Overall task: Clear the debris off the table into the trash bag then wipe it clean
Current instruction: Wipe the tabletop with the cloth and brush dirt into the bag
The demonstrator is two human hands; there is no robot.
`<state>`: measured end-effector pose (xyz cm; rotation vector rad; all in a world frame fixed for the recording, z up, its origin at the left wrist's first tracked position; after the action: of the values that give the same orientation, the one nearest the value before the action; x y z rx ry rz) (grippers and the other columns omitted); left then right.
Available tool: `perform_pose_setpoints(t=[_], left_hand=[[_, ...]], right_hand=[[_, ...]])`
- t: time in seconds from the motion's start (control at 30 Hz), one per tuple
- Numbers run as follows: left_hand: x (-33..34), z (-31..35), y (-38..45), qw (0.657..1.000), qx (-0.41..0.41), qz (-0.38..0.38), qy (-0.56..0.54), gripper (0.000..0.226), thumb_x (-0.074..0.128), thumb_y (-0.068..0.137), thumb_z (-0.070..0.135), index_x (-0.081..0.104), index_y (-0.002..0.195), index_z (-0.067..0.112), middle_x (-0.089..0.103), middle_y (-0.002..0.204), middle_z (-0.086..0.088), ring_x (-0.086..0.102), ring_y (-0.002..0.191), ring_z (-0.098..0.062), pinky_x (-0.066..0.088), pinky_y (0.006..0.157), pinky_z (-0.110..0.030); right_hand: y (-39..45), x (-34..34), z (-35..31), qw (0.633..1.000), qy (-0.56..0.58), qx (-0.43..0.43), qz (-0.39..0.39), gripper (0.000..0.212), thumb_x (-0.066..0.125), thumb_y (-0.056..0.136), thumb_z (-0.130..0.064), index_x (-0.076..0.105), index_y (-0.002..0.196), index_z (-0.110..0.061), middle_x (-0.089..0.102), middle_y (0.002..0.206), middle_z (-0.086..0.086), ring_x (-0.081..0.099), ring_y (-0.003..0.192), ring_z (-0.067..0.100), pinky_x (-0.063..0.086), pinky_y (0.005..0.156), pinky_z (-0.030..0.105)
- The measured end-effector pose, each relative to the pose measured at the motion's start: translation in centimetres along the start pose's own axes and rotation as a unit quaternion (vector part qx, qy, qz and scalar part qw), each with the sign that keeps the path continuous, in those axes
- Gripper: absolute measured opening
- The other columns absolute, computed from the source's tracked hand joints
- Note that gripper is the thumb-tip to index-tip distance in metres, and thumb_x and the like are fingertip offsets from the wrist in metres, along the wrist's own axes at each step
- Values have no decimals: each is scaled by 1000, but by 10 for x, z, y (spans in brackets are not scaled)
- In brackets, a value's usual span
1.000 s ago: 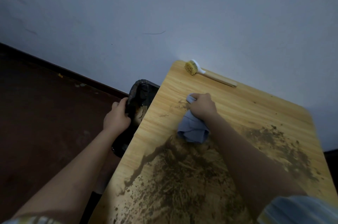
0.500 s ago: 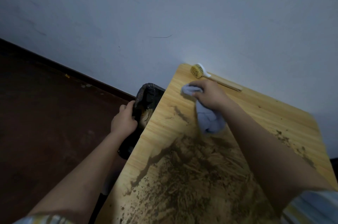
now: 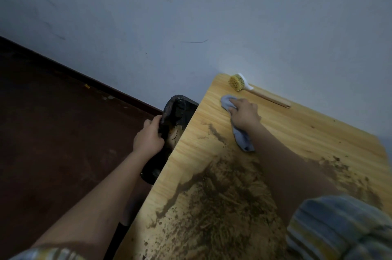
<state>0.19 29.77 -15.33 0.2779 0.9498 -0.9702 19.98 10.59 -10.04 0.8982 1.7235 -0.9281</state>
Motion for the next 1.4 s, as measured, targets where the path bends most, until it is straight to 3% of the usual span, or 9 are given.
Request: perform_pose_setpoints(t=[0.2,0.33,0.57,0.7,0.83,1.0,1.1,1.23,1.4], left_hand=[[1,-2,1,1000,-3,3,5,61,48,87,5,32,142,25,42,127,-12,55,99,-41,39,73,-36],[2,1,-1,1000,0,-2,8,61,49,86,5,32,141,25,42,125,-12,56,95,-41,38,70,-35],[4,1,-3,1000,-8,-10,29,63,49,85,4,30,143,22,41,126,-14,56,94,-41,40,70,-36],[5,1,-5,999,-18,-15,32,63,48,86,4,30,144,22,40,129,-15,55,97,-42,41,73,-38],[5,0,-8,999,-20,-13,30,63,48,86,3,30,144,22,40,130,-15,56,97,-42,41,71,-37],[4,2,-9,1000,-20,-8,21,64,47,85,3,31,143,23,41,127,-13,56,94,-41,41,69,-37],[3,4,-12,1000,-16,-4,20,63,46,86,2,30,143,23,41,129,-14,56,96,-42,43,72,-39],[2,5,-14,1000,-11,-6,15,63,46,86,2,31,143,24,41,129,-13,57,94,-41,45,72,-39],[4,6,-13,1000,-11,-4,11,62,46,87,2,31,143,25,42,129,-12,57,92,-39,44,70,-38]], right_hand=[[-19,2,-28,974,-50,-214,-58,28,44,95,2,63,114,6,54,109,28,51,101,44,43,85,50],[-37,-14,-26,937,-76,-319,-123,31,47,92,4,68,115,-1,59,105,27,55,96,41,43,81,50],[-52,-43,15,959,14,-281,-36,33,51,92,3,70,114,-11,61,115,10,56,104,28,46,86,40],[-61,-40,39,960,-4,-269,-76,35,50,88,10,73,101,-12,60,116,8,54,109,26,44,91,39],[-66,-21,45,964,3,-242,-109,35,48,89,13,73,94,-11,54,127,8,48,119,25,37,93,25],[-65,-16,50,965,21,-214,-147,28,51,91,-9,68,98,-31,47,136,-1,40,128,23,29,106,55],[-67,-16,49,961,7,-216,-171,11,56,95,-33,60,98,-43,42,142,-4,35,132,23,27,108,53],[-67,-15,48,967,-27,-184,-173,22,53,97,-26,52,99,-48,29,152,-5,22,137,26,24,111,48],[-67,-14,33,964,-99,-207,-136,25,49,95,-8,57,100,-32,45,139,-3,41,117,30,41,95,46]])
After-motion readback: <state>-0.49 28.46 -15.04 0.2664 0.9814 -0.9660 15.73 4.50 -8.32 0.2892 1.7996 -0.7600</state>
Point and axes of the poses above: each hand's wrist, its own y-axis towards the middle knuckle, its own x-axis out of the palm, z = x × y, the point moved 1 cm from there along y, towards the middle knuckle
